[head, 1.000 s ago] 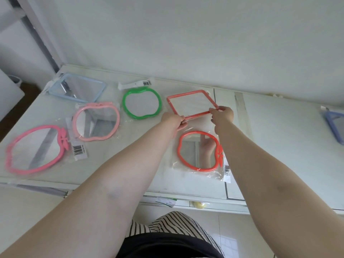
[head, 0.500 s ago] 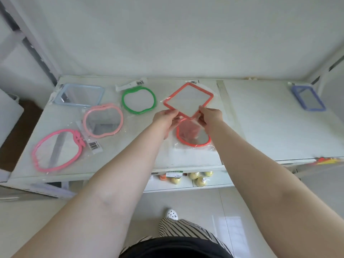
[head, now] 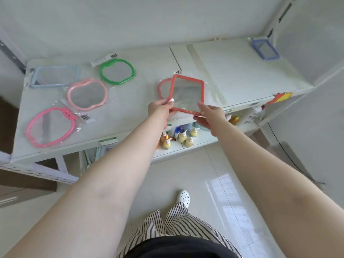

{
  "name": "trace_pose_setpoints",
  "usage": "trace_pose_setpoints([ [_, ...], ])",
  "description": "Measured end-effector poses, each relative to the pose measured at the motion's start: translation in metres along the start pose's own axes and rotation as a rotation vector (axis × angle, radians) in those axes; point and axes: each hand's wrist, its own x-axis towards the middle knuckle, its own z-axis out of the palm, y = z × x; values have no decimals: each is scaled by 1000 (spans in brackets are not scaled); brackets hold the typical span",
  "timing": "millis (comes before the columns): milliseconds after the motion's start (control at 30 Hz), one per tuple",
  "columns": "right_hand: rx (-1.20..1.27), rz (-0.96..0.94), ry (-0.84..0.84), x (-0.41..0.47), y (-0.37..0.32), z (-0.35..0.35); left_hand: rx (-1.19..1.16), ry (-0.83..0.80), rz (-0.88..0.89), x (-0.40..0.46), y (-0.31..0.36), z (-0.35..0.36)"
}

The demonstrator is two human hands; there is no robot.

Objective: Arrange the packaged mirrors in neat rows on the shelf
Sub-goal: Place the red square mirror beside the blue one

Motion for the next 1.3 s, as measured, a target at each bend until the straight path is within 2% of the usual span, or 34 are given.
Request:
trace_pose_setpoints([
  [367,157,-84,183,-36,48,-161,156,-229,-96,-54,-96,103],
  [500,164,-58,264,-34,68,-232,241,-242,-105,-74,-145,153],
  [767,161,-65,290,-23,81,-363,194,-227,-147,-104,-230,247],
  [933,158,-61,280,-11,71,-405,211,-245,-117,-106,-243,288],
  [1300,154,-88,348,66,13,-439,219,-265,-79,-51,-221,375],
])
